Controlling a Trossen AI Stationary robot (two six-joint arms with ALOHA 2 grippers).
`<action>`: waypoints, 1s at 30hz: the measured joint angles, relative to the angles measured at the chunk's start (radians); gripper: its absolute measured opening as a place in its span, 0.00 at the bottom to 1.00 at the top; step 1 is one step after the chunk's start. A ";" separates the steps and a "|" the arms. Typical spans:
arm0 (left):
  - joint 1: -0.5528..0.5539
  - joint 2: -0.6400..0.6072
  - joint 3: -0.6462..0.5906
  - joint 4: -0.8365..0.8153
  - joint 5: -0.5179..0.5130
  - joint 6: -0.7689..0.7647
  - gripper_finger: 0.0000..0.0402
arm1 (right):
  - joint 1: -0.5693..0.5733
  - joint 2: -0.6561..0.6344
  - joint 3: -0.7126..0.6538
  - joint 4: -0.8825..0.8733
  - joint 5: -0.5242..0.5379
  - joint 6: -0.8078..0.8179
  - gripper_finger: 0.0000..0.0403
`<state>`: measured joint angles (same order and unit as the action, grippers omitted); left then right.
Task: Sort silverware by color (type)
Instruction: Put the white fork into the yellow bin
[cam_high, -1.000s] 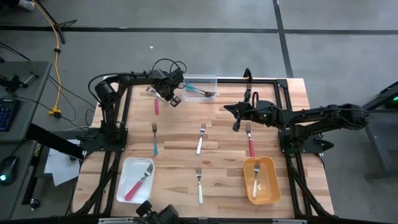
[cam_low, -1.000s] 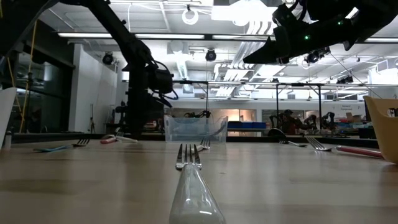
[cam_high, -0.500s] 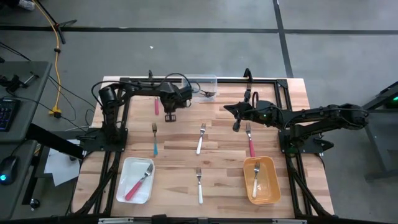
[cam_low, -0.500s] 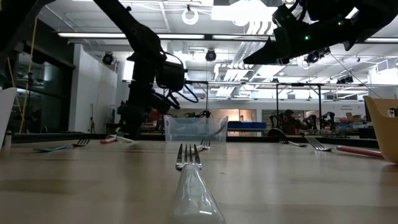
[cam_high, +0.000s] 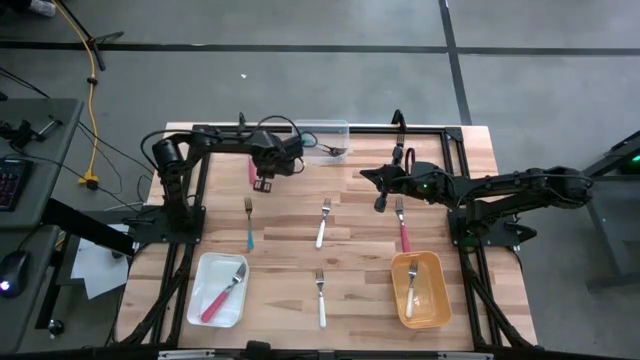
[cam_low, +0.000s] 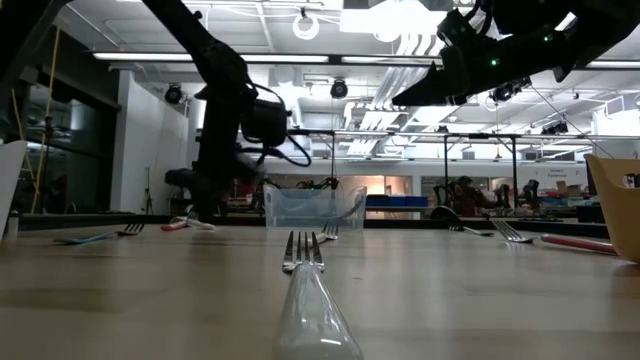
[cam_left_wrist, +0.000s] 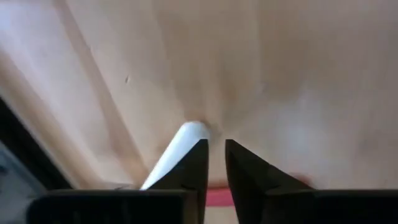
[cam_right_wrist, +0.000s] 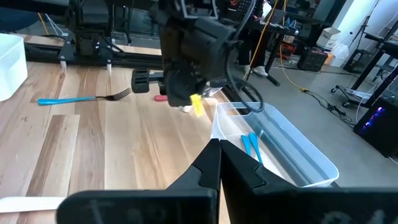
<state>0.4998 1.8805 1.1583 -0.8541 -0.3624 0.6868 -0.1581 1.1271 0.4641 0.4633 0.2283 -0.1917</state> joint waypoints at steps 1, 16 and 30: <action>-0.004 0.000 -0.008 0.006 -0.029 0.005 0.15 | 0.000 0.000 0.000 0.000 0.000 0.000 0.00; 0.005 0.019 -0.017 0.061 -0.073 0.098 0.34 | 0.000 0.000 0.000 0.004 0.000 0.003 0.00; 0.007 0.052 -0.013 0.045 -0.064 0.137 0.19 | 0.000 0.000 0.000 0.004 0.000 0.003 0.00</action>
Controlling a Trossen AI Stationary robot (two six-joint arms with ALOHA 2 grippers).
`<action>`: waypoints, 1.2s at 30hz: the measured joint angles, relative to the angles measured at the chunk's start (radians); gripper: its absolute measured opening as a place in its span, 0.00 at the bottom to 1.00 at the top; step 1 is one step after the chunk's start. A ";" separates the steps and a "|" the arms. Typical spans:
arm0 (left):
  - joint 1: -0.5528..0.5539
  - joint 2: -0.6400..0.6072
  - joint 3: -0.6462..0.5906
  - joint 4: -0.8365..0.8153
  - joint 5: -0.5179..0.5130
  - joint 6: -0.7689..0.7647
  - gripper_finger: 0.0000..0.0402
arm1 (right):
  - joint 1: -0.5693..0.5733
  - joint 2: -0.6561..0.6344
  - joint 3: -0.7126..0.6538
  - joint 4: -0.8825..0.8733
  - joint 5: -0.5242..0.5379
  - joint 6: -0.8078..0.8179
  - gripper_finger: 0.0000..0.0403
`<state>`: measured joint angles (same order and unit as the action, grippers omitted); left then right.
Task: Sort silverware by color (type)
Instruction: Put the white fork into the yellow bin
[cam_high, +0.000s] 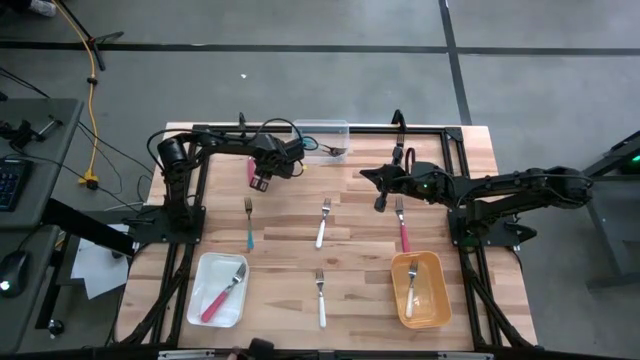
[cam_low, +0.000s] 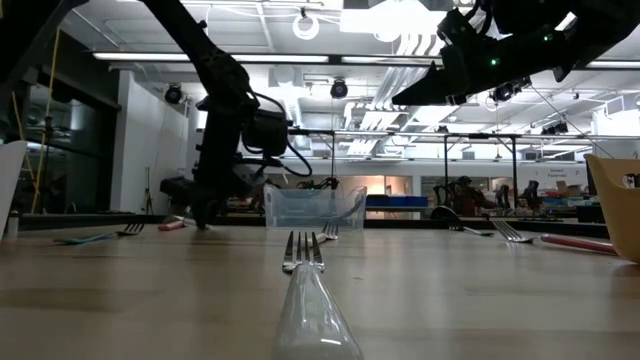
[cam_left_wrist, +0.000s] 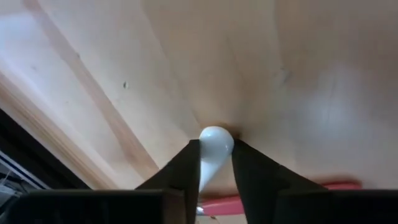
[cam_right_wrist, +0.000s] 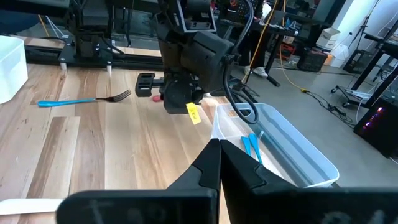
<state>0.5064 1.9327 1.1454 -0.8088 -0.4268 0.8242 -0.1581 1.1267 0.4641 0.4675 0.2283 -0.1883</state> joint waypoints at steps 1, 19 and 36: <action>0.000 0.000 0.000 -0.005 0.005 0.000 0.16 | 0.000 0.000 0.000 0.000 0.000 0.000 0.00; -0.082 0.002 0.030 -0.055 0.024 0.028 0.00 | 0.000 0.000 0.000 0.000 -0.006 0.000 0.00; 0.021 0.000 0.067 -0.118 0.089 -0.325 0.12 | 0.000 0.000 0.000 0.001 -0.038 -0.003 0.00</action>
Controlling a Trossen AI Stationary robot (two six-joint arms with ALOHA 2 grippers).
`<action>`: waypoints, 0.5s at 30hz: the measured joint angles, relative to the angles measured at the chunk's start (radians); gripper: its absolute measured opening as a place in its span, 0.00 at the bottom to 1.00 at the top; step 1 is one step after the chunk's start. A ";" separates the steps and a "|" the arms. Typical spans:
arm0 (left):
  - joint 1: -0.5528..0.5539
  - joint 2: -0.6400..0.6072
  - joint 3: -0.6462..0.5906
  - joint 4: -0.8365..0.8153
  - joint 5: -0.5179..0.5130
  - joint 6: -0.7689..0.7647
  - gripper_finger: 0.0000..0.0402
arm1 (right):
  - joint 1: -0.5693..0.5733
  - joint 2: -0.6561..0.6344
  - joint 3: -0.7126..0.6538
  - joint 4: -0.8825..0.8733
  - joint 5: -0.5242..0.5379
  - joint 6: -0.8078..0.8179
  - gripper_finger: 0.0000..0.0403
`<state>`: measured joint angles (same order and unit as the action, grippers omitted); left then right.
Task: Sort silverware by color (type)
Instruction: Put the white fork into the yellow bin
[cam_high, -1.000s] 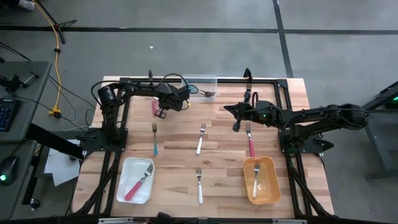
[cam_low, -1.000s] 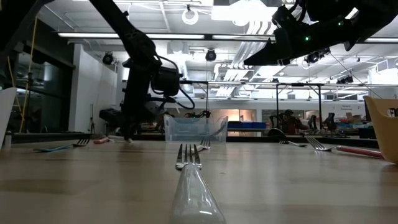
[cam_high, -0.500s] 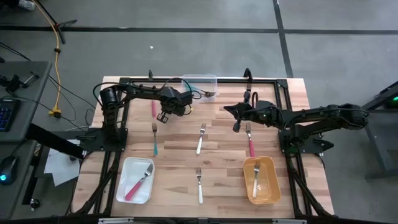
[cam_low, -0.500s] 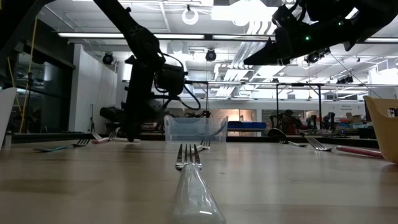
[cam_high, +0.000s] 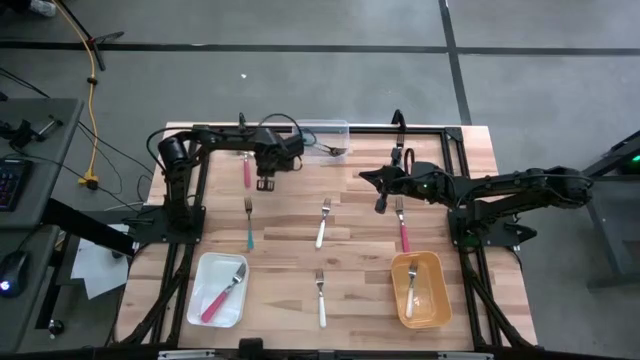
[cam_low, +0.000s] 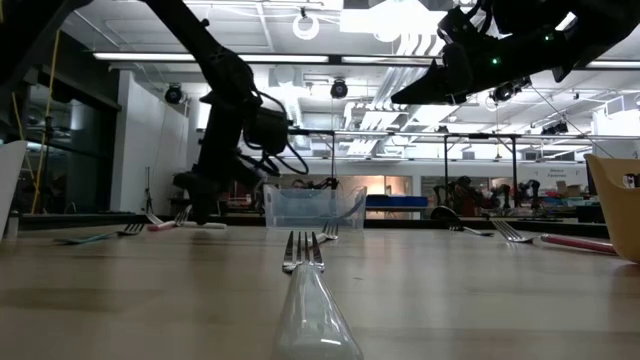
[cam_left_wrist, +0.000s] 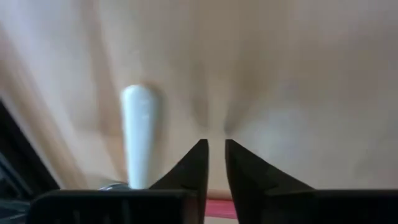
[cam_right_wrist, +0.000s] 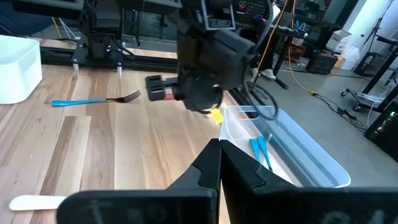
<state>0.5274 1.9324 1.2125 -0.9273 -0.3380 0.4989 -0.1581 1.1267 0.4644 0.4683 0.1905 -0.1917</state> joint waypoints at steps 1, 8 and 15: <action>0.009 0.000 0.000 0.009 -0.008 0.000 0.15 | 0.000 0.000 0.000 0.000 0.000 0.000 0.00; 0.041 -0.002 0.000 0.086 -0.040 0.062 0.30 | 0.000 0.000 0.000 0.000 0.000 0.000 0.00; 0.091 -0.002 0.000 0.119 -0.032 0.110 0.35 | 0.000 0.000 0.000 0.000 -0.008 0.000 0.00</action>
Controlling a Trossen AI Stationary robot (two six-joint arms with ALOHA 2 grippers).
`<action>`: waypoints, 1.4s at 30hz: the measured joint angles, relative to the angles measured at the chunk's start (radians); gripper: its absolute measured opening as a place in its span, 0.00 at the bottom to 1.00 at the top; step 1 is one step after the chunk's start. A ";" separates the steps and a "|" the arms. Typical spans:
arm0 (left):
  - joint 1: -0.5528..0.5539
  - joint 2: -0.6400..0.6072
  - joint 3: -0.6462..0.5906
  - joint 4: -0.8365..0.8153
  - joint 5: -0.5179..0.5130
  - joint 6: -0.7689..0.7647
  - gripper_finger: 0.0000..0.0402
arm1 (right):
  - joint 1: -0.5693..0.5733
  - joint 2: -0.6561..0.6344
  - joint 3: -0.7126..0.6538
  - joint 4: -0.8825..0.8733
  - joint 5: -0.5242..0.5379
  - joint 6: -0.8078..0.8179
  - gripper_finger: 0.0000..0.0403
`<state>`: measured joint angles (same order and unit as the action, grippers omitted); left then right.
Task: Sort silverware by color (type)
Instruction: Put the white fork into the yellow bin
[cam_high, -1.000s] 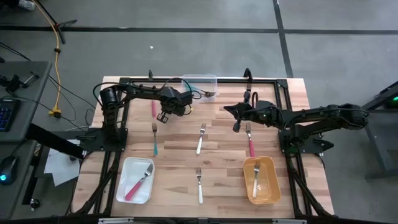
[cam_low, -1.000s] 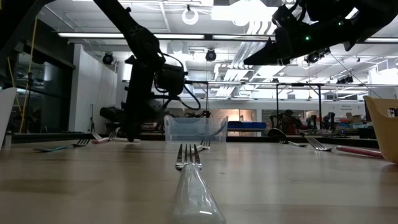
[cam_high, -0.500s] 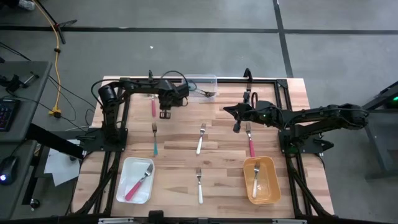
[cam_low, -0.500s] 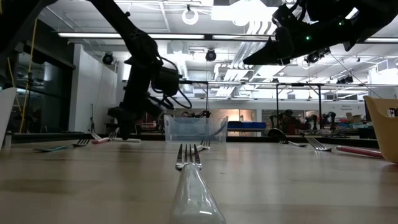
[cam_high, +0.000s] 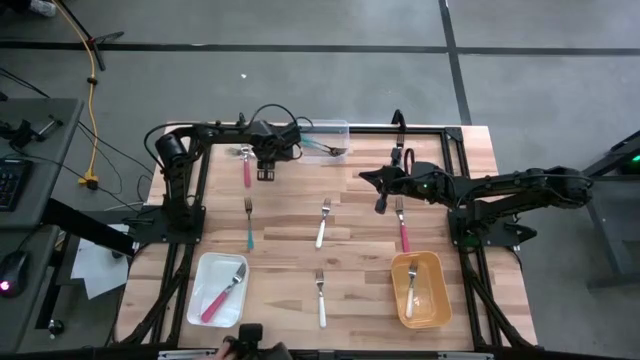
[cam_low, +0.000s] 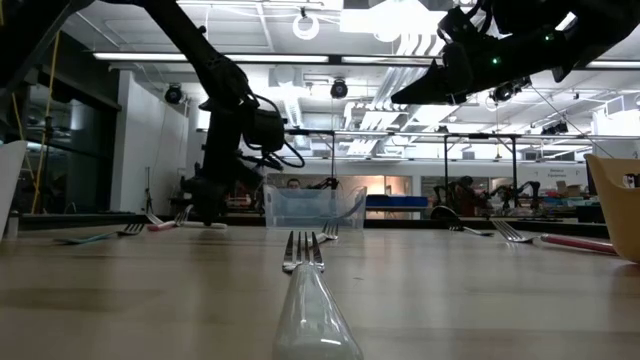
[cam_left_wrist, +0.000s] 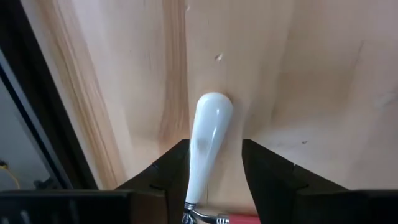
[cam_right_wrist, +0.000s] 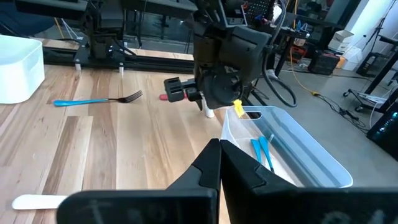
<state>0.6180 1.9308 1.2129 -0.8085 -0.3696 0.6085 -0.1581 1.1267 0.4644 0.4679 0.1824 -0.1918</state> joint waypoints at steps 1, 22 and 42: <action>0.007 0.000 0.000 -0.001 0.008 0.007 0.35 | 0.000 0.000 0.000 0.000 -0.001 0.000 0.00; 0.041 0.035 0.004 0.006 0.106 0.084 0.23 | 0.000 0.000 0.000 0.000 -0.003 0.000 0.00; -0.048 0.004 -0.005 -0.097 0.121 -0.012 0.00 | 0.000 0.000 0.000 0.000 -0.003 0.000 0.00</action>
<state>0.5699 1.9349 1.2079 -0.9057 -0.2482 0.5964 -0.1581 1.1267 0.4644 0.4683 0.1795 -0.1921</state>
